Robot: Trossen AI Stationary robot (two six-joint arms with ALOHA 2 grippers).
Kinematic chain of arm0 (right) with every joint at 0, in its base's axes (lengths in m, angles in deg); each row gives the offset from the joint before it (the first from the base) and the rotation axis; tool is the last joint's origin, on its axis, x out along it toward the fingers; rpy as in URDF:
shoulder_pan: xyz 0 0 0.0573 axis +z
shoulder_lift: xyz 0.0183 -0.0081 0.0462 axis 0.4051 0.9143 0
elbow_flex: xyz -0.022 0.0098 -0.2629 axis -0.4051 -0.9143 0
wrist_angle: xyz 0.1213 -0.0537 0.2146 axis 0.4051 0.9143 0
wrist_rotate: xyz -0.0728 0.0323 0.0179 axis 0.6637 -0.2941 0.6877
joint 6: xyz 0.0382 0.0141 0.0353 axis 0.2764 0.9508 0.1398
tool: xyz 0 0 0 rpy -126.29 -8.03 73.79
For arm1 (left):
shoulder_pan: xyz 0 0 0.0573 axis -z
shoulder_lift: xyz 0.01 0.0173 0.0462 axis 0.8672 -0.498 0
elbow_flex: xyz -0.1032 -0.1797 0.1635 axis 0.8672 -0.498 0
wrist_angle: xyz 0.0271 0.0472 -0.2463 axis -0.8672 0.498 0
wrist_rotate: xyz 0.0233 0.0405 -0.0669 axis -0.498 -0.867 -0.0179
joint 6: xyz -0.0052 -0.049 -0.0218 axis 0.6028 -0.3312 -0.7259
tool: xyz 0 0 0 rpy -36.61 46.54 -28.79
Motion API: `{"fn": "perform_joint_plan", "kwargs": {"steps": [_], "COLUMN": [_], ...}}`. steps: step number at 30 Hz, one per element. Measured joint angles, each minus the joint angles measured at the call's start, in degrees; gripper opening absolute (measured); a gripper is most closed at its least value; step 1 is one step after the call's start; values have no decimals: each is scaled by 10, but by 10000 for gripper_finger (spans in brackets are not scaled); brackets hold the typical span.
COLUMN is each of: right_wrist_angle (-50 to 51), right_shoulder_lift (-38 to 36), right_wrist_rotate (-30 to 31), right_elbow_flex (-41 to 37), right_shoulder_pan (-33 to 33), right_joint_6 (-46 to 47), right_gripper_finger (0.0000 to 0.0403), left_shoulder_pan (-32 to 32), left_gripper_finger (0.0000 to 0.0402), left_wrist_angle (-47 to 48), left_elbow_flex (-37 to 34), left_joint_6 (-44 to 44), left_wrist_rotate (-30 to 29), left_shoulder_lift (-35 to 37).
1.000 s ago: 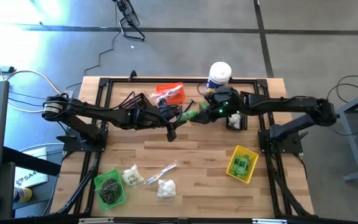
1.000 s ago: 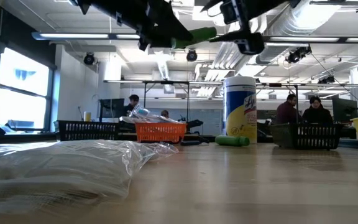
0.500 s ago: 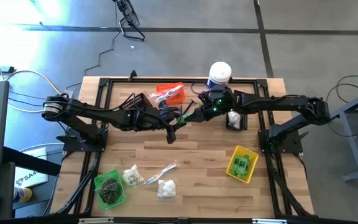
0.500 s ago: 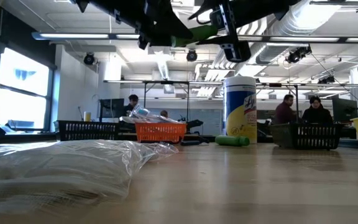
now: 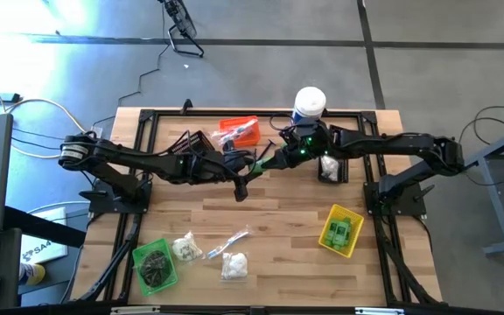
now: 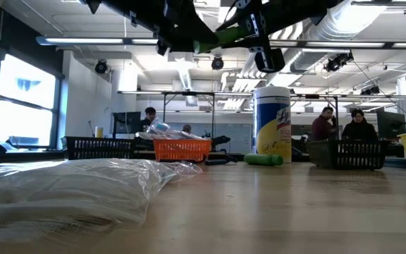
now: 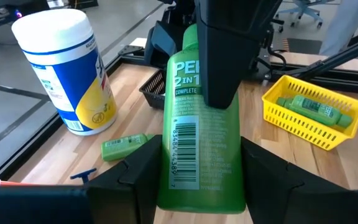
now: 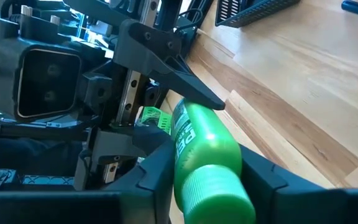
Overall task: Pick & Place Travel size toiletries
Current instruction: Put the green shampoo bottle into the yellow bin
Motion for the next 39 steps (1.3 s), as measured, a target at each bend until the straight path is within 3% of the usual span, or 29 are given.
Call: {"fn": "perform_joint_plan", "kwargs": {"steps": [22, 33, 39], "right_wrist_angle": [3, 4, 31], "right_shoulder_lift": [0, -1, -26], "right_wrist_rotate": [-2, -7, -31], "right_elbow_flex": [0, 1, 1], "right_shoulder_pan": [0, -4, -32], "right_joint_6": [0, -1, -19], "right_gripper_finger": [118, 114, 109], "left_shoulder_pan": [0, -1, -1], "left_gripper_finger": [177, 274, 273], "left_wrist_angle": [1, 3, 28], "left_elbow_flex": [0, 0, 0], "left_joint_6": [-8, -17, -17], "left_wrist_rotate": [2, 17, 17], "left_shoulder_lift": [0, -1, 28]}}
